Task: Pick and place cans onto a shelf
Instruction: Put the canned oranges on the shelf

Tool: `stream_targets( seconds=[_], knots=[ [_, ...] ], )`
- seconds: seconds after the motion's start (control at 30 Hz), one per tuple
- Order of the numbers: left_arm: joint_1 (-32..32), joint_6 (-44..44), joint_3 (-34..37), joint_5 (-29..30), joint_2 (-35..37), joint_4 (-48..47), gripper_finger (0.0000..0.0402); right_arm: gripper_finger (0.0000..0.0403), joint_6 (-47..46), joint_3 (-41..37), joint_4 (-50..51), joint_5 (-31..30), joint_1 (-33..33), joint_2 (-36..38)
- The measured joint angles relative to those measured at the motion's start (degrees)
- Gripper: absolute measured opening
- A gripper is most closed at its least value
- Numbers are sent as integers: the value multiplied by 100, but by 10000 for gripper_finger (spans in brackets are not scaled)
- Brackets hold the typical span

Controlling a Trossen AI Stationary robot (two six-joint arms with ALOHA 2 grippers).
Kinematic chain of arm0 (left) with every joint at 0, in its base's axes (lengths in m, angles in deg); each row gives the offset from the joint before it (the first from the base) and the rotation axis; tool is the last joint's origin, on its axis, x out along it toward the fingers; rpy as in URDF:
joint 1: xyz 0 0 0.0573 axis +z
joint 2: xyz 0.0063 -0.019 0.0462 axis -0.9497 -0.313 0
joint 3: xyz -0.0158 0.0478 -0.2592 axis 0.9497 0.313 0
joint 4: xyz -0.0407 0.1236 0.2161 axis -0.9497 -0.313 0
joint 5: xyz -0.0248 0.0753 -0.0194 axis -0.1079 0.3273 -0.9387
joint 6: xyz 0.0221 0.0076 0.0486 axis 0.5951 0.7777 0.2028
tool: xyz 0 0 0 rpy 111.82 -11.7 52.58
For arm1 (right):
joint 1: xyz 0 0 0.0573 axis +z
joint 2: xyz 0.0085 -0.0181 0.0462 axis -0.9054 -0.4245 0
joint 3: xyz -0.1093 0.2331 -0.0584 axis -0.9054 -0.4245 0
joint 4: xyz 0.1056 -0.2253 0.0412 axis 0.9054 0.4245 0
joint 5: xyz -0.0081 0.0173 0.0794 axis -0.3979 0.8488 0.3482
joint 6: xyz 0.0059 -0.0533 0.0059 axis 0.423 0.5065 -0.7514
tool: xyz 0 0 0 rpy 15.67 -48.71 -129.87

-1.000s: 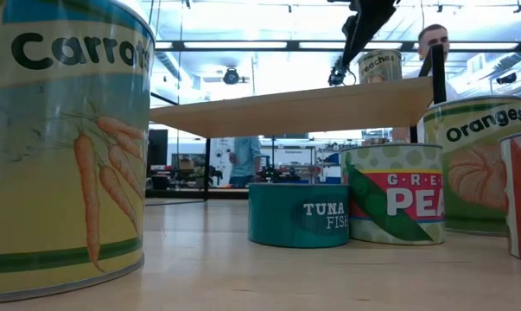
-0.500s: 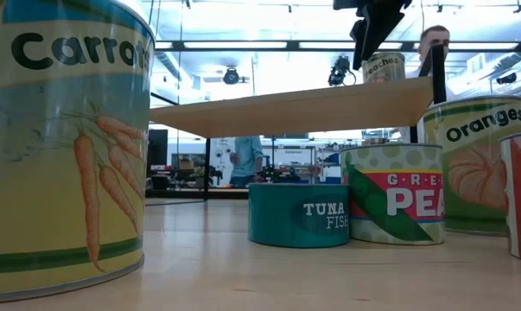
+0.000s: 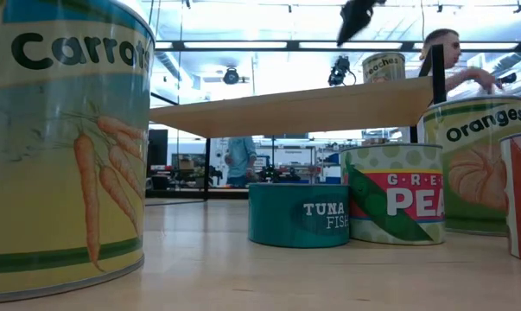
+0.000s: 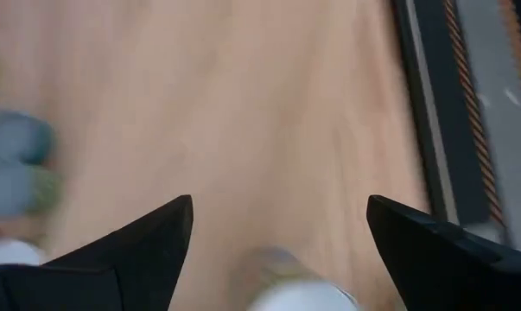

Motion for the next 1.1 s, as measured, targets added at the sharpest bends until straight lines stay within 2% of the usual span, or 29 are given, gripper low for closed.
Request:
stream_targets(
  seconds=[0.17, 0.37, 0.5, 0.67, 0.77, 0.87, 1.1],
  knots=[
    [-1, 4, 0, 0, 1, -9, 267, 354, 29, 73, -482, 604, 687, 2],
    [0, 2, 0, -2, 0, -27, 267, 354, -76, -108, -860, 669, 1698, 2],
    [0, 2, 0, -2, 2, -84, 267, 354, -849, -353, -863, 672, 2289, 8],
    [0, -169, 0, -55, 0, -112, 267, 354, -2207, -764, -866, 311, 2944, 7],
    [-2, -334, 0, -709, -30, -92, 267, 354, -2792, -939, -941, 155, 3260, 5],
    [-4, -832, -12, -1251, -364, -111, 267, 354, -3153, -1005, -988, 30, 3561, 5],
    [-4, -1057, -748, -2070, -1841, -235, 267, 354, -3356, -1024, -1026, -116, 4049, -266]
  ],
)
